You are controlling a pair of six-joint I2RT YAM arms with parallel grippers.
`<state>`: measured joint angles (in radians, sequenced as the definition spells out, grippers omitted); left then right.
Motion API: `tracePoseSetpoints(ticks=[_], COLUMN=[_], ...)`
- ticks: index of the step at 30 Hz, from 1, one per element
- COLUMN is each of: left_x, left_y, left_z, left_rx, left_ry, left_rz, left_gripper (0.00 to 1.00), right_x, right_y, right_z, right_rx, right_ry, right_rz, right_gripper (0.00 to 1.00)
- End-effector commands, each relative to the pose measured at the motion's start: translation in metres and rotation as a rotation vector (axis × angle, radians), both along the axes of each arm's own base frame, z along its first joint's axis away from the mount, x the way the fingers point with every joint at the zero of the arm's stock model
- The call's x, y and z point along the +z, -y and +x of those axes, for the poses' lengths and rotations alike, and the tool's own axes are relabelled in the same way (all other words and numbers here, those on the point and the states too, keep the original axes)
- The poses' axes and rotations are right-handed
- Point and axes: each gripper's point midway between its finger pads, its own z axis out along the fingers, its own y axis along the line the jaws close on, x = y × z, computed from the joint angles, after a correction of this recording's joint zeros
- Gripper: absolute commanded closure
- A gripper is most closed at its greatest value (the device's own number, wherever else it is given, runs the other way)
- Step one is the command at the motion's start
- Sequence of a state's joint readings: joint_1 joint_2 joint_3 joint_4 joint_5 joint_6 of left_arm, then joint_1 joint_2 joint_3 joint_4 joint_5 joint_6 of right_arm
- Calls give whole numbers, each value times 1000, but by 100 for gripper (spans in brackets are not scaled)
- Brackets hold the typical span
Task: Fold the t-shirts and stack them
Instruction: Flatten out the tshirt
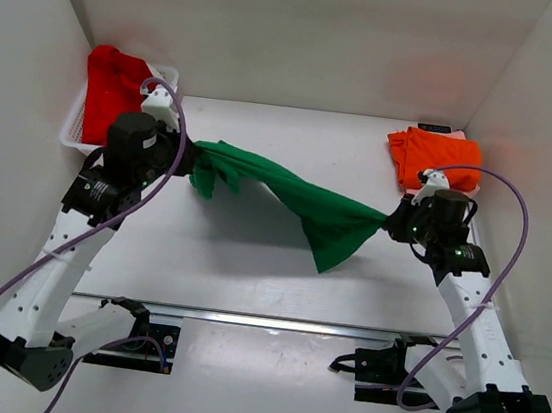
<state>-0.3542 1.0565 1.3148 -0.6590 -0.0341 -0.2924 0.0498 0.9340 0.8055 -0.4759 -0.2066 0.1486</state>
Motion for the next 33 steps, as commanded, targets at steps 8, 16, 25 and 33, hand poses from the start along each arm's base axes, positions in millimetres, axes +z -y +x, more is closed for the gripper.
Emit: tracePoseSetpoints(ticks=[8,16,25,33], left_x=[-83,-166,-229,-219], left_y=[-14,4,17,27], left_z=[-33,-46,-56,-53], left_rx=[-32,-200,-351,-350], left_ry=[-266,-680,-914,-855], left_rz=[-5,97,162,70], left_gripper=[100,97,68,100], right_x=[-60,-66,-94,-103], right_y=[-9,0,-15,-18], right_z=[-48,-43,-39,-36], right_rx=[92,64,137,141], right_ry=[-265,-298,-448,-464], right_rz=[-109,-42,-52,-52], right_gripper=[100,99,100,100])
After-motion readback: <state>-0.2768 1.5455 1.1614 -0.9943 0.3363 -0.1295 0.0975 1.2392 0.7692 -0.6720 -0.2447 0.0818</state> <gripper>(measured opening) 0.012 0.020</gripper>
